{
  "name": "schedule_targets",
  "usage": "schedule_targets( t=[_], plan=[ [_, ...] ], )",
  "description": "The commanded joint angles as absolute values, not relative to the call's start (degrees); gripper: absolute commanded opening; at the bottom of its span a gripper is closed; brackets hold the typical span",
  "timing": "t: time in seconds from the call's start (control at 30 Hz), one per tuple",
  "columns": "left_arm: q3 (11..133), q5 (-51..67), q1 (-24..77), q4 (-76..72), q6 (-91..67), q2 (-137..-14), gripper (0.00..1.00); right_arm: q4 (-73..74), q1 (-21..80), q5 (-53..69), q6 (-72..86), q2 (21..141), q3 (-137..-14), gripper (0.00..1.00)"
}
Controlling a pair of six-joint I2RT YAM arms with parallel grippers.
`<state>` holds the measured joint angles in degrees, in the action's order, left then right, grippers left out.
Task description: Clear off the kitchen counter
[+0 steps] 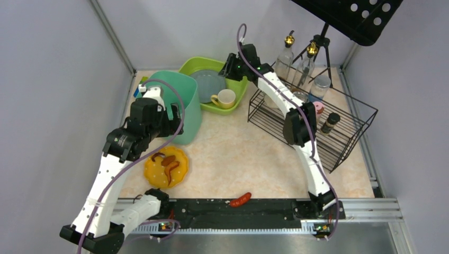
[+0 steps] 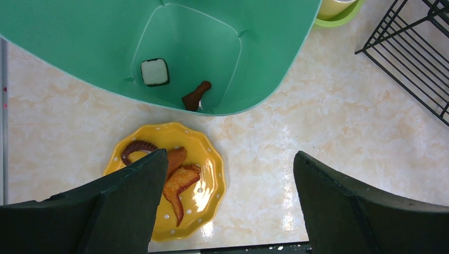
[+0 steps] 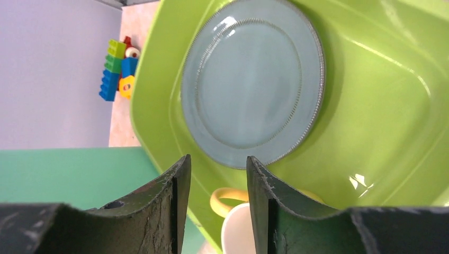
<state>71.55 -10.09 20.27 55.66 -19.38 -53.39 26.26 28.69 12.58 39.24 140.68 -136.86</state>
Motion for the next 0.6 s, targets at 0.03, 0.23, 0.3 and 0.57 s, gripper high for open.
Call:
schedule_targets(
  t=[0.03, 0.23, 0.3, 0.57],
  plan=[
    [71.73, -10.35, 20.27, 53.31, -19.14, -53.47, 0.93, 25.24, 28.02, 11.98, 36.77, 133.17, -137.51, 0.44],
    [71.5, -10.36, 20.28, 53.04, -19.33, -53.19, 0.93, 23.3, 28.47, 16.88, 33.73, 123.35, -129.83, 0.47],
    [71.57, -10.15, 20.25, 53.14, -19.33, -53.0, 0.93, 22.66, 29.41, 15.49, 29.68, 117.66, -123.52, 0.48],
    [71.46, -7.16, 20.27, 52.93, -19.17, -50.38, 0.93, 19.87, 34.45, 16.13, 17.57, 92.75, -97.48, 0.53]
  ],
)
